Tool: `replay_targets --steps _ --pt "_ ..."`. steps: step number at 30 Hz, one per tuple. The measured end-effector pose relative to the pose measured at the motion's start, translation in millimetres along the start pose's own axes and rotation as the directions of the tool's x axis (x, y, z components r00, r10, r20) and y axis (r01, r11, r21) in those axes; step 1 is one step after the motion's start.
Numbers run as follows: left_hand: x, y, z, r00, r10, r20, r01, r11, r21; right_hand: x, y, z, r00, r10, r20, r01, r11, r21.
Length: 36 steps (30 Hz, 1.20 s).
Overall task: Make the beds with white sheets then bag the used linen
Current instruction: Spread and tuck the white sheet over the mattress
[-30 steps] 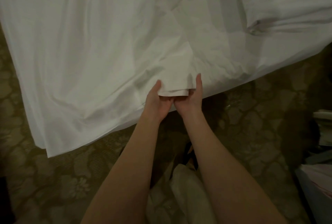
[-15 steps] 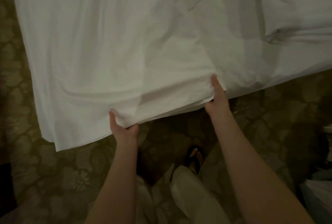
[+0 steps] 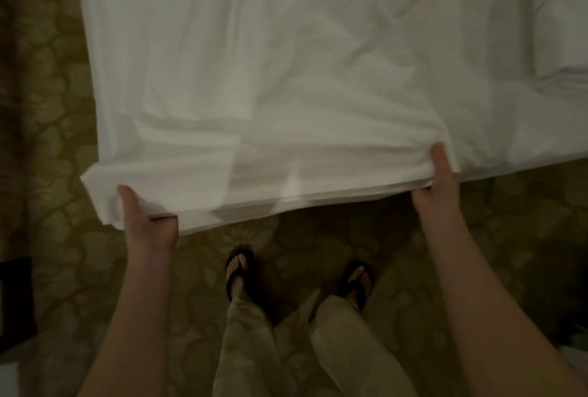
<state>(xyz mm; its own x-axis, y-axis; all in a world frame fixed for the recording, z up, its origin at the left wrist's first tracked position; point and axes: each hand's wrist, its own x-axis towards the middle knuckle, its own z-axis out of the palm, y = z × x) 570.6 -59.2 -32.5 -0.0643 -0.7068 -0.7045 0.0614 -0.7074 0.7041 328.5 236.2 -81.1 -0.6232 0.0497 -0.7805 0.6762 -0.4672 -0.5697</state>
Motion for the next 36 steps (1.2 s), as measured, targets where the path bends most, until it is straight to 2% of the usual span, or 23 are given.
replay_targets --steps 1,2,4,6,9,11,13,15,18,20,23,25,27,29,31,33,34,36 --pt "9 -2 -8 0.999 -0.026 -0.027 0.024 0.996 -0.086 -3 7 -5 0.999 -0.030 -0.044 0.034 0.996 0.084" --pt "14 -8 -13 0.995 -0.100 -0.025 0.097 0.989 -0.112 -5 15 -6 0.996 -0.014 -0.085 0.021 0.996 0.087" --pt "26 -21 -26 0.974 -0.149 -0.172 0.128 0.984 -0.127 -11 27 -2 0.993 0.017 -0.121 -0.011 0.998 0.057" --pt "32 -27 -36 0.970 -0.155 -0.189 0.117 0.973 -0.197 -13 34 -2 0.994 0.032 -0.108 -0.024 0.996 0.081" --pt "33 -23 -42 0.981 -0.136 -0.136 0.103 0.970 -0.222 -17 29 3 0.998 0.044 -0.042 -0.040 0.994 0.098" --pt "34 -22 -50 0.990 -0.111 -0.089 0.090 0.973 -0.213 -21 29 4 0.997 0.025 -0.070 -0.018 0.996 0.088" --pt "34 -26 -58 0.984 -0.127 -0.126 0.104 0.979 -0.176 -23 33 3 0.991 0.003 -0.134 0.005 0.998 0.063" --pt "32 -25 -60 0.972 -0.166 -0.168 0.141 0.978 -0.154 -28 43 4 0.975 0.062 -0.213 -0.041 0.994 0.102" --pt "35 -10 -63 0.968 -0.189 -0.164 0.171 0.978 -0.120 -44 66 19 0.974 0.162 -0.156 -0.138 0.979 0.151" --pt "44 5 -72 0.970 -0.180 -0.162 0.167 0.982 -0.093 -63 86 33 0.967 0.228 -0.112 -0.220 0.972 0.079" --pt "50 28 -78 0.971 -0.189 -0.145 0.201 0.976 0.077 -92 127 54 0.941 0.313 -0.125 -0.316 0.949 -0.003" --pt "51 43 -71 0.985 -0.125 -0.118 0.156 0.937 0.314 -108 149 70 0.934 0.339 -0.114 -0.346 0.937 -0.045" --pt "56 56 -65 0.999 -0.036 -0.026 0.044 0.810 0.585 -120 161 83 0.944 0.309 -0.115 -0.315 0.948 -0.042" --pt "64 66 -63 0.999 -0.005 0.046 -0.031 0.662 0.749 -126 170 87 0.957 0.237 -0.169 -0.239 0.971 0.005" --pt "74 75 -63 0.996 -0.055 0.073 -0.028 0.573 0.819 -132 184 87 0.950 0.198 -0.243 -0.193 0.980 0.046" --pt "81 86 -57 0.985 -0.143 0.099 -0.008 0.531 0.847 -144 203 89 0.931 0.226 -0.286 -0.213 0.974 0.076" --pt "85 93 -50 0.977 -0.181 0.114 -0.004 0.517 0.856 -151 215 93 0.922 0.263 -0.284 -0.246 0.965 0.095" --pt "97 105 -33 0.968 -0.195 0.160 -0.024 0.560 0.828 -168 238 108 0.903 0.353 -0.247 -0.330 0.935 0.128"
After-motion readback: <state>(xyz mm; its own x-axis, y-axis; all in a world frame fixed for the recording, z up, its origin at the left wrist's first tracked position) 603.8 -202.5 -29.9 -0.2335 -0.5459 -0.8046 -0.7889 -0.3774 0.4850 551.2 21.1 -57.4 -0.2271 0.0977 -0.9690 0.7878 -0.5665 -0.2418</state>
